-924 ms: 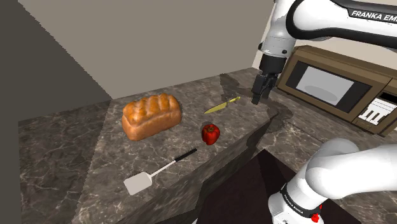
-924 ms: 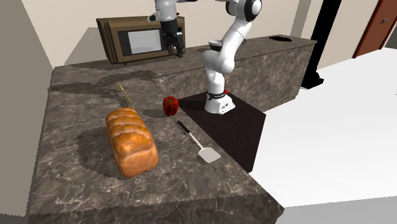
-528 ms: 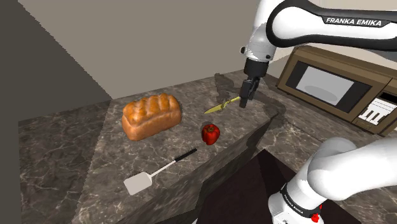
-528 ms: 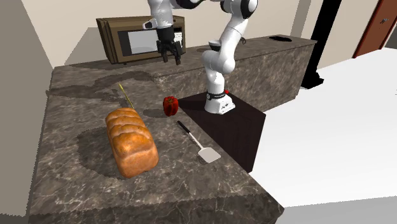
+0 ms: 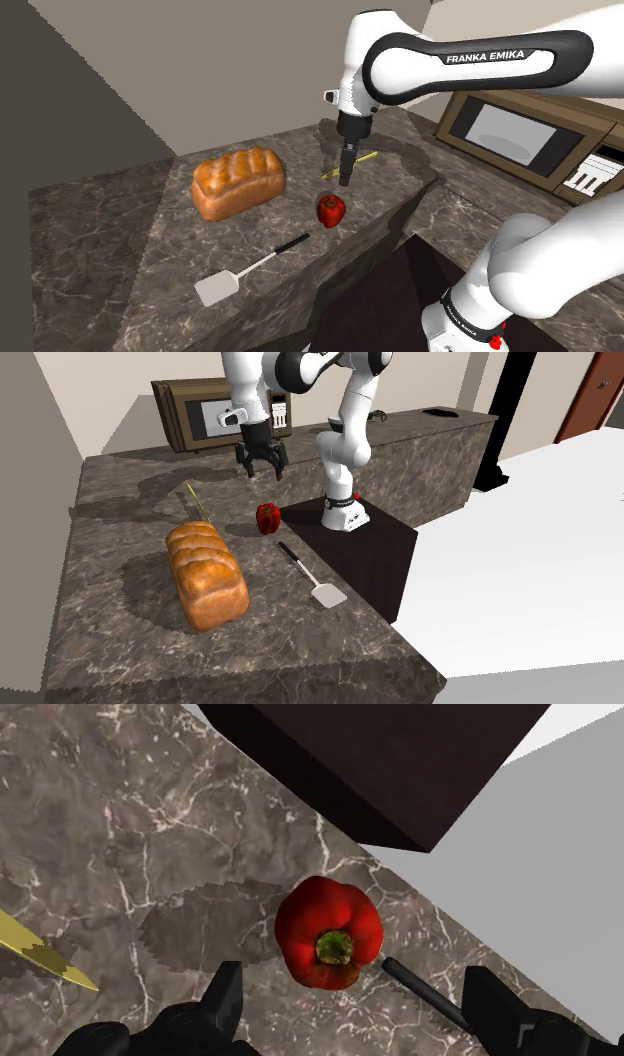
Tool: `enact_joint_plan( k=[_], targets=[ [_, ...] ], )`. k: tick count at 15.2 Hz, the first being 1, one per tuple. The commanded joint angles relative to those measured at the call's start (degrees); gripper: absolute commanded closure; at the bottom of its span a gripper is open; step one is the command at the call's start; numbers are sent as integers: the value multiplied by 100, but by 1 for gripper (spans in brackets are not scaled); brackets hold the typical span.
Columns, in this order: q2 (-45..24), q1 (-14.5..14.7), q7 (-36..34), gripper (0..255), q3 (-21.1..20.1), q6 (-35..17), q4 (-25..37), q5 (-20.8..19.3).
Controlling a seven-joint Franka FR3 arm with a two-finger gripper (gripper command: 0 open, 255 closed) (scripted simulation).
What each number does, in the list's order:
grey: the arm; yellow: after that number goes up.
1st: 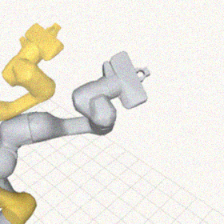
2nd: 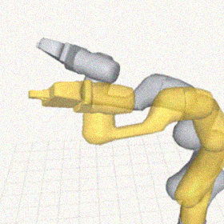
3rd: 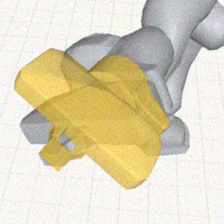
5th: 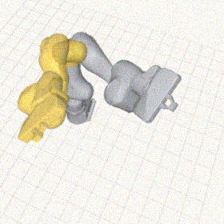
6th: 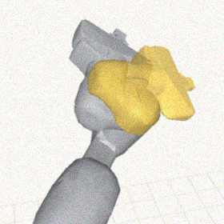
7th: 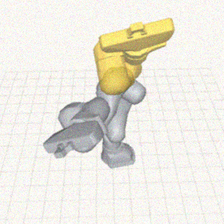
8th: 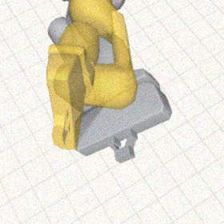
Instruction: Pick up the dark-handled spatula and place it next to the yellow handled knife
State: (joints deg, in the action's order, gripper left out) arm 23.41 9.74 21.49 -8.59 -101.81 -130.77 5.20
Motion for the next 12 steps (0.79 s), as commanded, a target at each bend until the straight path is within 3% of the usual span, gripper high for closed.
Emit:
enact_joint_plan(
  k=[1,12],
  targets=[
    [-324,151,265,0,-126,-277,84,-38],
    [-1803,900,1456,0,-877,-1427,574,-464]
  ],
)
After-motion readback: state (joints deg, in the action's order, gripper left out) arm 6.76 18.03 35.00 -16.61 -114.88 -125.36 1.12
